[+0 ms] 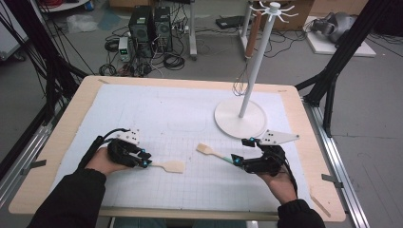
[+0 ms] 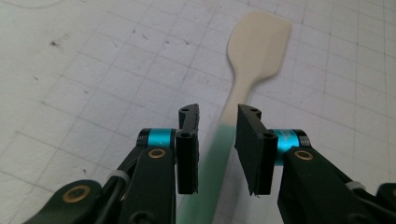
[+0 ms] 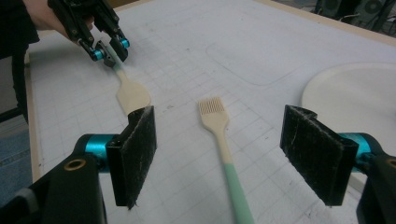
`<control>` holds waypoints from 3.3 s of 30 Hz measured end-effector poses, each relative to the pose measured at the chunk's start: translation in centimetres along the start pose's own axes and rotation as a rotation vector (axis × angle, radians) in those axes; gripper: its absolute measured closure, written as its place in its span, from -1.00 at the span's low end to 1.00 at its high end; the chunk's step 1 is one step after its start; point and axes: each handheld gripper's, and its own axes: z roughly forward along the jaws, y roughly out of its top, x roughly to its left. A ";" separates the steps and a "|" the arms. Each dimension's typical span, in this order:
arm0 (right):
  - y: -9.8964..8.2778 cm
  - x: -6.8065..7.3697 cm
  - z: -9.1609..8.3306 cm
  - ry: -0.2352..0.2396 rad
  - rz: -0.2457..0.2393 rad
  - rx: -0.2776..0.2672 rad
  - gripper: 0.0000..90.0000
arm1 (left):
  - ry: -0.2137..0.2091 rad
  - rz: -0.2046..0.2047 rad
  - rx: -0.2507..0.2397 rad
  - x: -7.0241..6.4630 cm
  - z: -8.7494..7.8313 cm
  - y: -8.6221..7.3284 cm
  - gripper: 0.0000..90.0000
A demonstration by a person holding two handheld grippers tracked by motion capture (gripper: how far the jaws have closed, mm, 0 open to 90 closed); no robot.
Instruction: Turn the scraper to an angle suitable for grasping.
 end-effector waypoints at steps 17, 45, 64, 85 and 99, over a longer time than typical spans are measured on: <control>-0.3 -0.2 0.3 0.016 0.008 -0.003 -0.42 | 0.037 0.145 0.032 -1.1 0.9 0.2 0.72; 0.3 0.5 0.9 0.054 -0.015 0.018 -0.42 | 0.043 0.115 0.000 -1.8 -0.5 1.1 0.79; 3.1 1.2 1.8 0.110 -0.085 0.052 -0.45 | 0.037 0.177 -0.036 -2.9 -2.3 5.2 0.78; 4.5 2.2 2.9 0.145 -0.135 0.076 -0.48 | 0.019 0.243 -0.054 -4.2 -3.3 8.5 0.78; 5.1 2.9 4.0 0.170 -0.168 0.101 -0.49 | 0.005 0.268 -0.056 -4.9 -3.4 9.9 0.78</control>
